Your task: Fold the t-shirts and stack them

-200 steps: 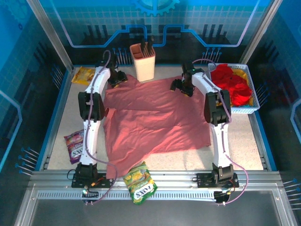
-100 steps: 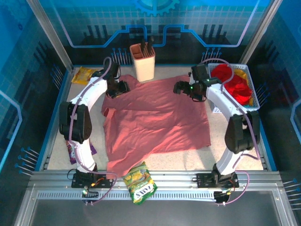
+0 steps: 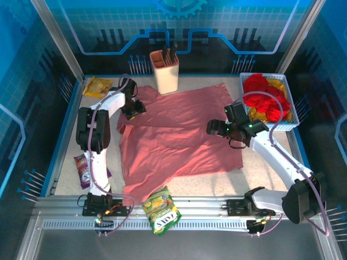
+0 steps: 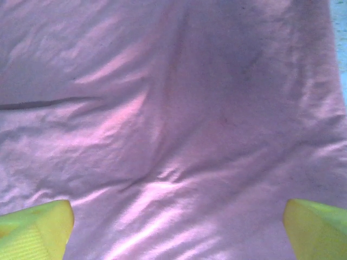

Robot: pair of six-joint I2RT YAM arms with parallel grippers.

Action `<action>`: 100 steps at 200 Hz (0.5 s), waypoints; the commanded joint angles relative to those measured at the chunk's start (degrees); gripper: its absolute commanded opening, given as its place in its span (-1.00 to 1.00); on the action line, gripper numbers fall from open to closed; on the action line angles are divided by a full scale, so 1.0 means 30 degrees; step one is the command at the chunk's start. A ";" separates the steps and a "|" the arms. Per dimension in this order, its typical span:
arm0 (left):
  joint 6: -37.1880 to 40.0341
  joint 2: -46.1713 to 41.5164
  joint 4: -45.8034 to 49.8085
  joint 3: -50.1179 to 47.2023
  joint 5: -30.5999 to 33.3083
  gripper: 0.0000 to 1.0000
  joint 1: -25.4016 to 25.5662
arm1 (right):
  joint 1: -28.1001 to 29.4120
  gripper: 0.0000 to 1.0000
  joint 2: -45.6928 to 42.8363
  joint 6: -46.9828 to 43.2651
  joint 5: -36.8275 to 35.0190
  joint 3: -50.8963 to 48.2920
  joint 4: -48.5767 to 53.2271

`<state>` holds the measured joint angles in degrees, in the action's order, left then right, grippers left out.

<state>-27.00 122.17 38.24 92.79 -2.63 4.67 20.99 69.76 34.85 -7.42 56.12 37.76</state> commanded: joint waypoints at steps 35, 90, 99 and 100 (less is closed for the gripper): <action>0.0308 0.2032 0.1786 0.0820 0.0053 0.12 -0.0206 | 0.0107 0.99 -0.0149 0.0487 -0.0992 -0.0105 0.1513; 0.0991 0.5477 0.6107 0.7345 0.0003 -0.04 -0.0413 | 0.0121 0.99 -0.0748 0.0380 -0.1194 -0.0344 0.2156; 0.1083 0.6279 0.6821 0.8650 -0.0067 -0.04 -0.0413 | 0.0120 0.99 -0.0948 0.0422 -0.1204 -0.0457 0.2186; 0.1087 0.6362 0.6896 0.8766 -0.0063 -0.04 -0.0413 | 0.0121 0.99 -0.0997 0.0423 -0.1196 -0.0485 0.2168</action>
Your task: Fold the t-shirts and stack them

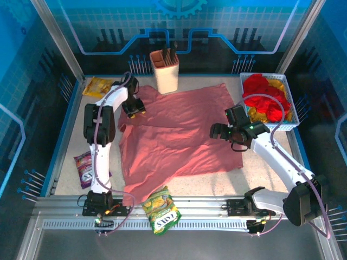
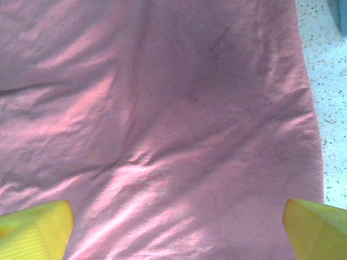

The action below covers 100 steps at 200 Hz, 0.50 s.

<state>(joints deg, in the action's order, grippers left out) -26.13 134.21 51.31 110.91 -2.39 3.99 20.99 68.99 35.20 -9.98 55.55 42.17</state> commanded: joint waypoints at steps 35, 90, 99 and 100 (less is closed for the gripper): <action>0.0339 0.4120 0.3042 0.5881 -0.0053 -0.04 -0.0297 | 0.0048 0.99 -0.1483 0.0308 -0.0448 -0.0646 0.0675; 0.0184 0.5839 0.2659 0.9730 0.0481 -0.04 -0.0763 | -0.0003 0.99 -0.2093 0.0073 -0.0777 -0.0958 0.0906; 0.0159 0.5938 0.2644 1.0343 0.0468 -0.04 -0.0938 | -0.0003 0.99 -0.2087 0.0125 -0.0783 -0.1068 0.0884; 0.0172 0.5956 0.2673 1.0402 0.0457 -0.04 -0.0958 | 0.0000 0.99 -0.2083 0.0128 -0.0779 -0.1091 0.0869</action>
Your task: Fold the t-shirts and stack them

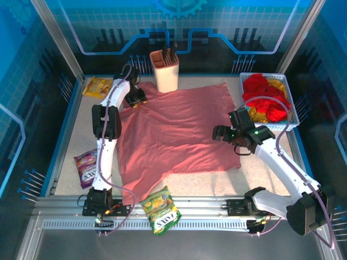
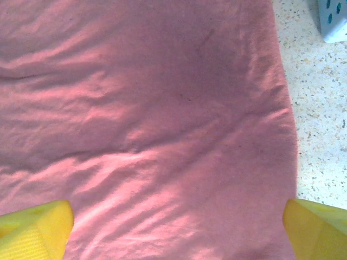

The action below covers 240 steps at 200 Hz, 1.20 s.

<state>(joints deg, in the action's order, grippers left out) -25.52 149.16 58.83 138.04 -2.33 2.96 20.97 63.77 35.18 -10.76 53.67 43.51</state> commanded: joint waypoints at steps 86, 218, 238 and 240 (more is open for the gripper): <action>0.1693 -0.6972 -0.0064 -0.2836 0.0776 0.18 0.0214 | -0.2104 0.99 -0.0012 0.1892 0.0335 -0.2824 0.0063; -0.2343 -2.9613 -0.1303 -2.9607 -0.1892 0.17 0.1427 | -0.5550 1.00 -0.3477 0.2080 0.3906 -0.6552 -0.0728; -0.3846 -3.1465 0.0485 -3.0347 -0.0956 0.16 0.2362 | -0.5614 0.99 -0.3009 0.1913 0.4012 -0.6522 -0.0860; -0.3994 -3.1592 0.0605 -3.0319 -0.0829 0.16 0.2641 | -0.5606 0.99 -0.2961 0.1923 0.4024 -0.6537 -0.0889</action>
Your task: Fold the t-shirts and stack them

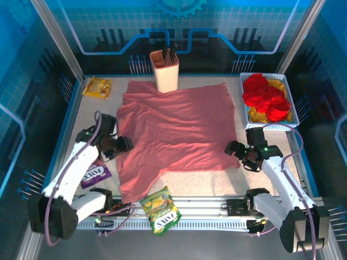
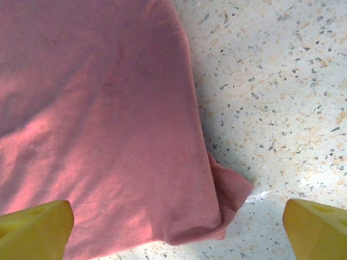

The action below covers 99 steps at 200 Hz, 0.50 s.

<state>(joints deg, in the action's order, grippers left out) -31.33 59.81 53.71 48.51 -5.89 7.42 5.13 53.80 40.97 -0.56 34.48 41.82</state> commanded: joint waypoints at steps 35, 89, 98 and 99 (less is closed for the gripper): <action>-0.5568 -0.3369 0.3513 -0.2061 0.0637 0.14 0.3815 | -0.0323 0.99 0.0846 -0.0135 0.0618 -0.0105 -0.0638; -1.2406 -0.5928 0.4551 -0.5256 0.3106 0.08 0.7784 | -0.0319 0.99 0.0911 -0.0254 0.0801 -0.0020 -0.0916; -1.2995 -0.5870 0.4664 -0.5372 0.3312 0.07 0.8437 | -0.0326 0.99 0.1031 -0.0339 0.0829 0.0098 -0.0877; -1.3038 -0.5843 0.4664 -0.5381 0.3312 0.07 0.8589 | -0.0329 0.99 0.1041 -0.0348 0.0830 0.0118 -0.0861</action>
<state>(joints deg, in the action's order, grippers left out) -59.37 43.66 64.31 32.86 -1.32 28.69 4.99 56.34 40.93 0.82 34.48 39.42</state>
